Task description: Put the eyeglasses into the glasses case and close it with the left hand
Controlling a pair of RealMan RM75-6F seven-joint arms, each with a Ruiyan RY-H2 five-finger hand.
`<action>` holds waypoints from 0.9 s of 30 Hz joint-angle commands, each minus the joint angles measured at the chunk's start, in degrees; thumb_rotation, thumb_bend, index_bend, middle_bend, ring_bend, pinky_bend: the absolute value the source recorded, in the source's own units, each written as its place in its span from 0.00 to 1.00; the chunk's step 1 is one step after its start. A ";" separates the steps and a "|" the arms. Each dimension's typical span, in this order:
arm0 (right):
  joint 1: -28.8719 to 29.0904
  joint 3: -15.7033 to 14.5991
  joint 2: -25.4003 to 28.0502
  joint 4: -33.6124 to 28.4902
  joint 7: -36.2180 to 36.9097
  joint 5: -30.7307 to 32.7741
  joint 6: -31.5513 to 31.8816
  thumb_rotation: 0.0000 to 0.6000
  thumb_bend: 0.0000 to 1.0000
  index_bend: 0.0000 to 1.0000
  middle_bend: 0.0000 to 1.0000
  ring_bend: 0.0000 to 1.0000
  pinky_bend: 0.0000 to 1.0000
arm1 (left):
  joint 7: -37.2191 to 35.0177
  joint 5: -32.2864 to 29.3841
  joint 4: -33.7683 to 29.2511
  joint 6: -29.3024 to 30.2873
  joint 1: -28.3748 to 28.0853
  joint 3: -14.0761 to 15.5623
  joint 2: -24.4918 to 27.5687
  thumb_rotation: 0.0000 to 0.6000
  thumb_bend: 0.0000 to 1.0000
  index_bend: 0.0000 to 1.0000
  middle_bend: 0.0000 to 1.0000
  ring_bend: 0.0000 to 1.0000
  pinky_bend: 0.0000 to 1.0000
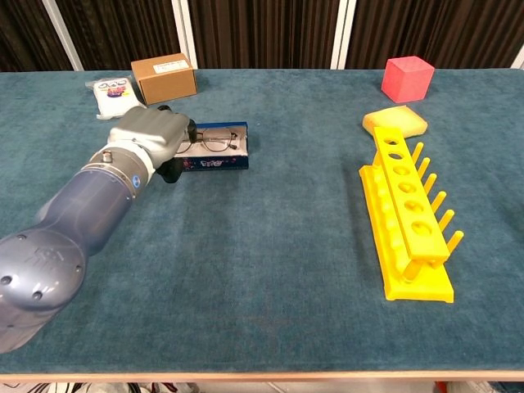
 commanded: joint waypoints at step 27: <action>0.17 0.17 0.23 -0.54 -0.12 1.03 -0.74 1.00 0.18 0.00 0.01 0.09 0.19 | -4.22 0.55 -1.25 -2.67 1.13 -0.30 1.11 1.00 0.44 0.35 0.16 0.04 0.15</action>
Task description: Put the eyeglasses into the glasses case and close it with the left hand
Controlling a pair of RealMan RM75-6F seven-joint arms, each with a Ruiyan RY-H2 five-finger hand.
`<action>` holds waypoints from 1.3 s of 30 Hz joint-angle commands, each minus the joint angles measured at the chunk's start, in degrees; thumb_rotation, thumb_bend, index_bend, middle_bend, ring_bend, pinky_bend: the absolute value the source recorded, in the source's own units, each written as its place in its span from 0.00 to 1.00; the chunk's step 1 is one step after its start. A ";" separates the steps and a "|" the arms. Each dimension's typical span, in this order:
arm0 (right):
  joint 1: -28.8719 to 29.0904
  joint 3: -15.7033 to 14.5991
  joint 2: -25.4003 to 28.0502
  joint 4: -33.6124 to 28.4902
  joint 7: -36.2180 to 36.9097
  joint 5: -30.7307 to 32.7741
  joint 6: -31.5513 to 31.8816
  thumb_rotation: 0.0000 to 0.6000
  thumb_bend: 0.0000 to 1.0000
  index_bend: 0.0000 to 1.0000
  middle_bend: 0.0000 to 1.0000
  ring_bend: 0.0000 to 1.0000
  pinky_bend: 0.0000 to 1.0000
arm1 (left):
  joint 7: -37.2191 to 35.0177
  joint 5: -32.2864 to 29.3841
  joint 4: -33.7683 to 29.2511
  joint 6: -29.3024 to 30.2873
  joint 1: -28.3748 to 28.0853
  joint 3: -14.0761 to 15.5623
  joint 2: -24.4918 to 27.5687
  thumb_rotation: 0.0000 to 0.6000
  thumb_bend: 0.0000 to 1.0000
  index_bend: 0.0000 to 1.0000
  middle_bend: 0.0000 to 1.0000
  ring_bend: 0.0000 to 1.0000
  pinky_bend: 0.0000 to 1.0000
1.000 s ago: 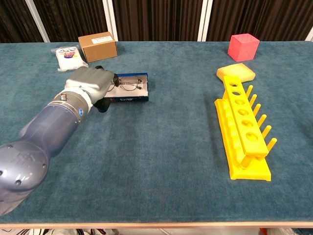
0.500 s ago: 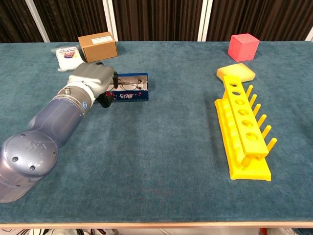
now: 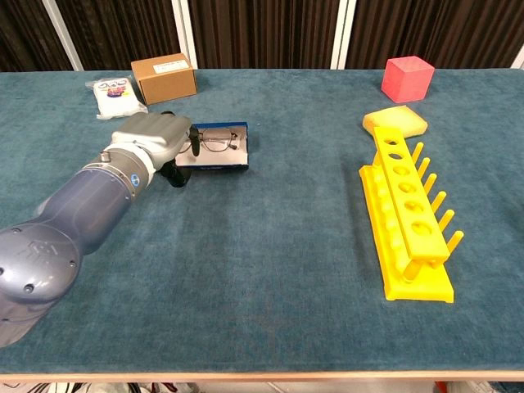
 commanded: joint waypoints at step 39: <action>0.51 -0.08 0.43 -0.94 -0.53 1.33 -1.61 1.00 0.18 0.00 0.02 0.09 0.19 | -1.33 0.75 2.17 0.58 0.02 -0.99 0.14 1.00 0.53 0.44 0.18 0.05 0.16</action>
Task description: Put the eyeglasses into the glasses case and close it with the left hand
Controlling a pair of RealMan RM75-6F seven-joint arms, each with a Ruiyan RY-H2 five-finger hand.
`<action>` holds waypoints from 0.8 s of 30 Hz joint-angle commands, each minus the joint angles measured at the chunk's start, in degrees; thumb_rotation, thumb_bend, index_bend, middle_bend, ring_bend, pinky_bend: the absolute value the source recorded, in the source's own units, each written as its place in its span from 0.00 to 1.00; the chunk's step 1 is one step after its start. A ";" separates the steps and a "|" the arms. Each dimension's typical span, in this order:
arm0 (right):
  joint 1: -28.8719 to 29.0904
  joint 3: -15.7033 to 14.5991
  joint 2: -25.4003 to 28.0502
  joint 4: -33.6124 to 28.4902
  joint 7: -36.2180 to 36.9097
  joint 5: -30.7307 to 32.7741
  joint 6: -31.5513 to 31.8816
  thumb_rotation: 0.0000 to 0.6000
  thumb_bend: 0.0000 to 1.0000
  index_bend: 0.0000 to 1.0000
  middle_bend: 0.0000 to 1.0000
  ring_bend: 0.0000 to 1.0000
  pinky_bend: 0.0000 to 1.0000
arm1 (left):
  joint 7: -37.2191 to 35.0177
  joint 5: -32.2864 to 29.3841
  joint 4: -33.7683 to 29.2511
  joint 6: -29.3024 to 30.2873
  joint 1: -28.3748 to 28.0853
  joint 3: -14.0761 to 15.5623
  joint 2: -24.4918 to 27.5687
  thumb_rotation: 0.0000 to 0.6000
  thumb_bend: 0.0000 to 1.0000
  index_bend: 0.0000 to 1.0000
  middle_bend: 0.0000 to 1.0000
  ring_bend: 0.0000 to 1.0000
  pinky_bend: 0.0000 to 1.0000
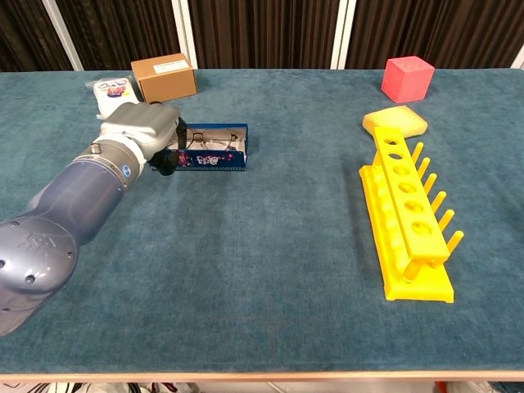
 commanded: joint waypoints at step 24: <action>0.29 -0.07 -0.04 -0.29 -0.76 0.52 -0.53 1.00 0.18 0.00 0.02 0.09 0.19 | -0.57 0.59 2.05 -0.80 0.45 0.67 0.03 1.00 0.62 0.44 0.19 0.06 0.16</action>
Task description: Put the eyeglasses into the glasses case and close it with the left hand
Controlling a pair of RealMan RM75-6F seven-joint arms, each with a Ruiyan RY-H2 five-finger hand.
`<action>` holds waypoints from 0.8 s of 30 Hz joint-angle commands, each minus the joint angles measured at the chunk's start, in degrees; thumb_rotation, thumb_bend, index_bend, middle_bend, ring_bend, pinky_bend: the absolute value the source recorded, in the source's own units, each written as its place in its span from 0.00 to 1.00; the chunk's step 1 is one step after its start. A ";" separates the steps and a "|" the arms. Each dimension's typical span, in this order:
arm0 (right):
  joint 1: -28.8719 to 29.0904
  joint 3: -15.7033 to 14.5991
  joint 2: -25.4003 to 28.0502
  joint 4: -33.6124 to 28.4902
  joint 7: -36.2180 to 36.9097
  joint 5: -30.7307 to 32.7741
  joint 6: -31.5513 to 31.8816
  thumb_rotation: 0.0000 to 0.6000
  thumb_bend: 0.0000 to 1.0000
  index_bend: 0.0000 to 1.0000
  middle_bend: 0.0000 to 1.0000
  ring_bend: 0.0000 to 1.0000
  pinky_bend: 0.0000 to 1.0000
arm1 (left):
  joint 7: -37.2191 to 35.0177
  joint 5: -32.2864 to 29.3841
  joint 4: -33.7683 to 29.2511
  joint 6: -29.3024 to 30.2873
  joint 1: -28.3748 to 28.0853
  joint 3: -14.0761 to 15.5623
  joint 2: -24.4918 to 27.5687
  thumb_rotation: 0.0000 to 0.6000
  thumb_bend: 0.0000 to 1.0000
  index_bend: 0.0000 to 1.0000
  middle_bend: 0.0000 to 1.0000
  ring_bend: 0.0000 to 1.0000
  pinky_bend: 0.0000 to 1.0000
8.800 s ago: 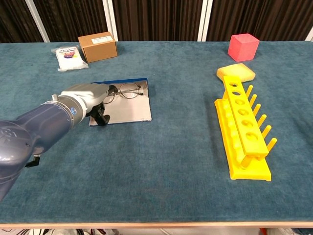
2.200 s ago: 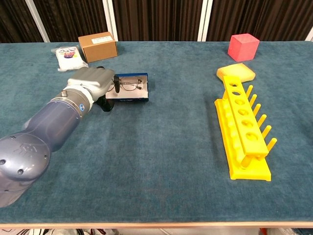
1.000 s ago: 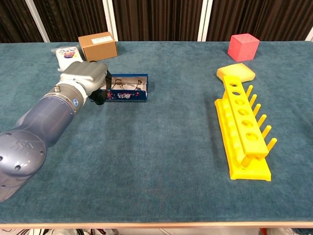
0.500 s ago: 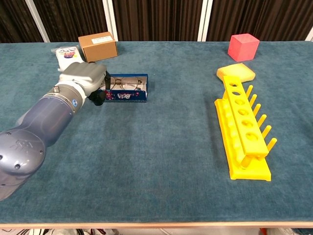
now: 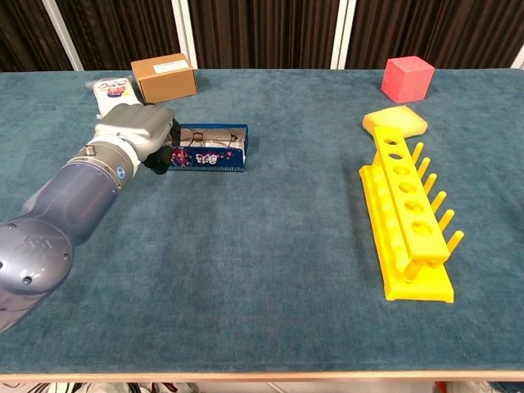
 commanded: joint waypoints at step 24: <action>0.25 -0.01 0.05 -0.16 -0.51 0.23 -0.24 1.00 0.19 0.00 0.02 0.09 0.19 | 0.52 -0.66 -0.32 -0.74 0.40 -0.04 0.64 1.00 0.40 0.20 0.19 0.06 0.16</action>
